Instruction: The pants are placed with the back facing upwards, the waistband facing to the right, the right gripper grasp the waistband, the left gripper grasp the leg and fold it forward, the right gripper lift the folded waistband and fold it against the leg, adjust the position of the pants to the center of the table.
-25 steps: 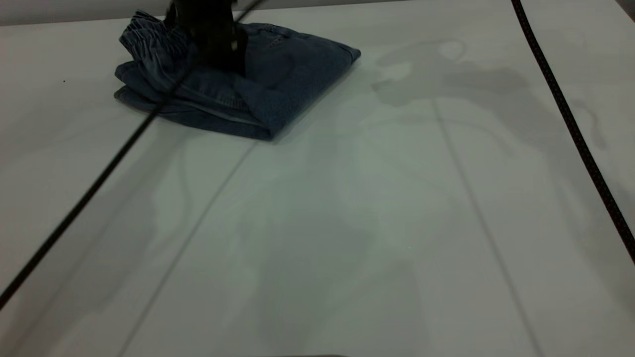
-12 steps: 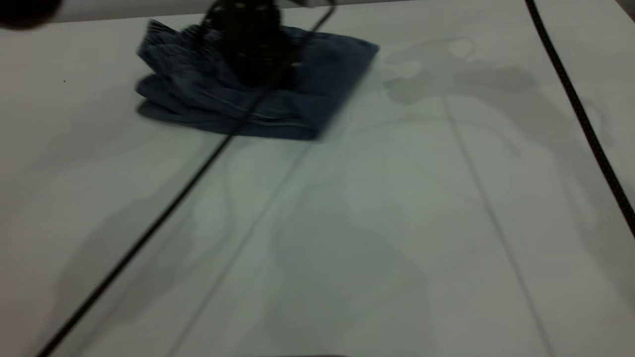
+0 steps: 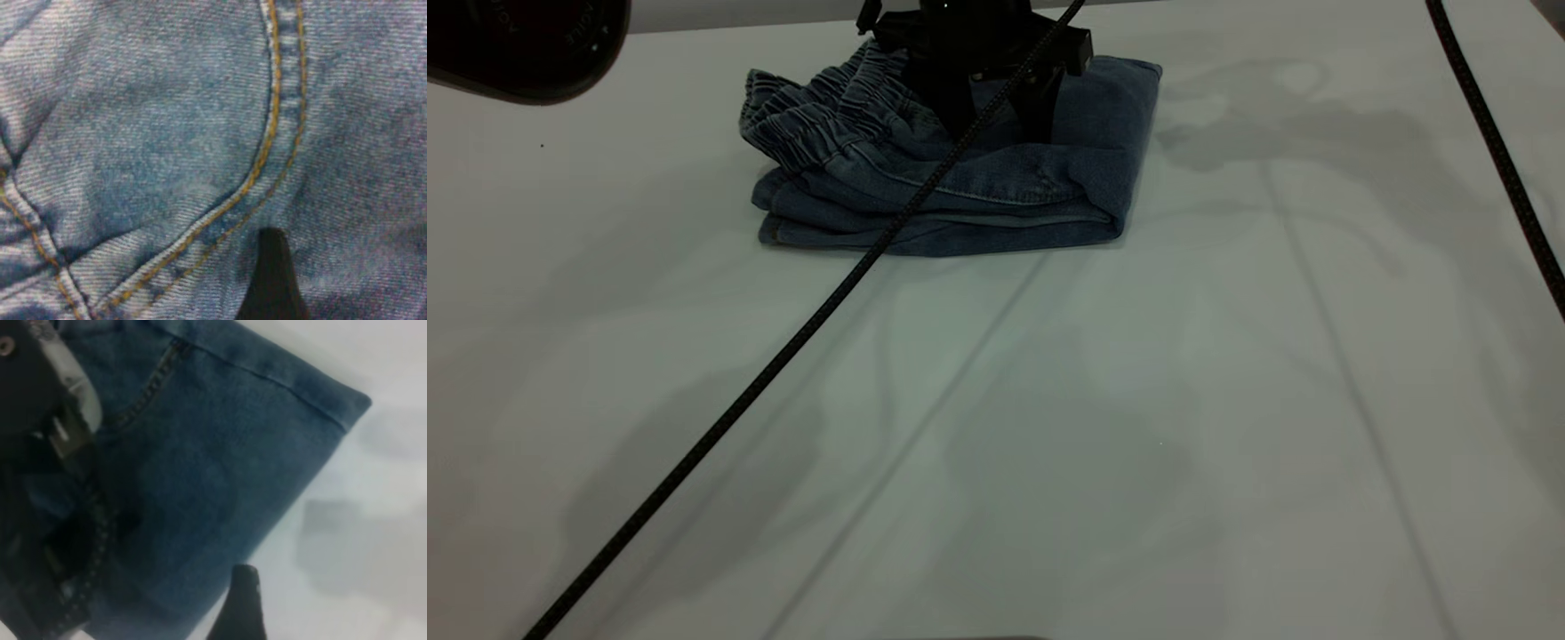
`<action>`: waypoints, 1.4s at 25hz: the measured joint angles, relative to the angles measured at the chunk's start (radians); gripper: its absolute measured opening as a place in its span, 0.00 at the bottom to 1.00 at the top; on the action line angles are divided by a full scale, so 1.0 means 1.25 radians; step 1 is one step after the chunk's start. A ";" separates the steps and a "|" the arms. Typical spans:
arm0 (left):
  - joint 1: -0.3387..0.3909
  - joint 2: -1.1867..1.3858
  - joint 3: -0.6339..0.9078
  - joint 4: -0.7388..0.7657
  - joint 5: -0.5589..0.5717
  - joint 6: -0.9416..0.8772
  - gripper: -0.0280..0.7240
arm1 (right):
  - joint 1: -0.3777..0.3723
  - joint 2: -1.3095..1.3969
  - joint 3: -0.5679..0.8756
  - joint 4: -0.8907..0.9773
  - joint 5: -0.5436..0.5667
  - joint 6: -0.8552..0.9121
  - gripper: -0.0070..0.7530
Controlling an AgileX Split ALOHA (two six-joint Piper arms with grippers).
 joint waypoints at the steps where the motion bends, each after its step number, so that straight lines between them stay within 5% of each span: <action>1: 0.001 0.000 0.000 0.000 0.000 0.003 0.71 | -0.004 0.000 0.000 -0.001 0.001 0.000 0.76; 11: 0.023 -0.112 0.000 0.015 0.000 0.032 0.71 | -0.061 -0.070 0.000 -0.039 0.040 0.004 0.76; 28: 0.046 -0.457 0.002 0.110 0.000 0.032 0.71 | -0.065 -0.416 0.011 -0.035 0.209 0.141 0.76; 35: 0.046 -0.675 0.201 0.110 0.000 0.032 0.71 | -0.065 -0.612 0.139 -0.031 0.213 0.173 0.76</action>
